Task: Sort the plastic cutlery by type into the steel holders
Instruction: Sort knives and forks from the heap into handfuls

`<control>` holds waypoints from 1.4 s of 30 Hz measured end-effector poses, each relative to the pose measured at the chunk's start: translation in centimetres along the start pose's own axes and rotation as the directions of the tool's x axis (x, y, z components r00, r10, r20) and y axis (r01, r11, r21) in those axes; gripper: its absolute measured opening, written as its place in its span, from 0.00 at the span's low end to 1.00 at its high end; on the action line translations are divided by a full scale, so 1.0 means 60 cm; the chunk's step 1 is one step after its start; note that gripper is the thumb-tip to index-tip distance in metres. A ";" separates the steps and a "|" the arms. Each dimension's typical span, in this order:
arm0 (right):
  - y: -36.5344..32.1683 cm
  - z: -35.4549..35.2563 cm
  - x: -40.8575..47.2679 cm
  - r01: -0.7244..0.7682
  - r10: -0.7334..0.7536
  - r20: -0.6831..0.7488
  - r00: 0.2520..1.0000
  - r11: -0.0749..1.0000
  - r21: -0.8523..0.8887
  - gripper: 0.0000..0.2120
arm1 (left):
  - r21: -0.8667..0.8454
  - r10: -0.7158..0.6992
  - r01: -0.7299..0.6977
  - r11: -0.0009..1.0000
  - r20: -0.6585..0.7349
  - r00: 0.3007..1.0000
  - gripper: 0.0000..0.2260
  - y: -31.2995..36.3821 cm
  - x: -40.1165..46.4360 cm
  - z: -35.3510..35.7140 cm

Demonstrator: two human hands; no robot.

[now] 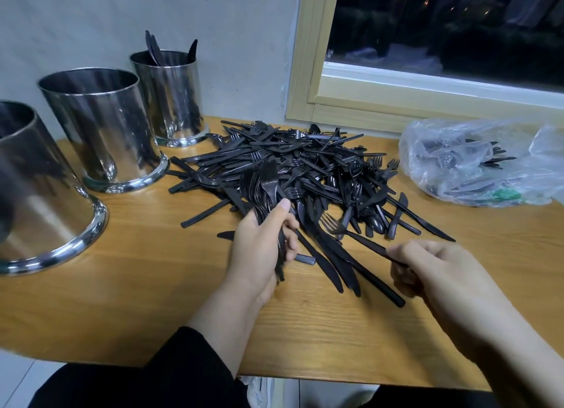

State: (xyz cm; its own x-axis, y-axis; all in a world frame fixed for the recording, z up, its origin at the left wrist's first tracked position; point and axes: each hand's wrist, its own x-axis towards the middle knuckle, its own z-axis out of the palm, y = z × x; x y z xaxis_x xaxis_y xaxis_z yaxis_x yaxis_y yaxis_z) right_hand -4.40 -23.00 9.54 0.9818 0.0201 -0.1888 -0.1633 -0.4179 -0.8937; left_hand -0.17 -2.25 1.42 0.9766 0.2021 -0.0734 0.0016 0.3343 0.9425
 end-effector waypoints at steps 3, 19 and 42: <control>-0.002 0.004 -0.037 0.125 -0.130 -0.055 0.990 0.989 -0.084 0.23 | -0.036 0.020 -0.020 0.999 0.003 1.000 0.12 0.003 0.000 0.004; 0.036 0.223 0.034 0.400 -0.389 0.109 0.915 0.910 -0.108 0.10 | -0.330 -0.018 -0.044 0.943 -0.181 0.983 0.29 0.019 -0.031 -0.046; -0.005 0.250 0.057 0.405 -0.406 0.110 0.907 0.914 0.030 0.32 | 0.399 0.104 -0.107 0.911 0.031 0.994 0.08 0.059 -0.026 -0.165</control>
State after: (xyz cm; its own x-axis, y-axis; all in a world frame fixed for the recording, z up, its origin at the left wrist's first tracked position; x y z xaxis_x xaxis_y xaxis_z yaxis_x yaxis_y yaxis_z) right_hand -2.45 -9.16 3.06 0.9464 0.2879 0.1462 0.2453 -0.3465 -0.9054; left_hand -3.81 7.71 1.62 0.9777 0.2069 0.0349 -0.0176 -0.0849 0.9962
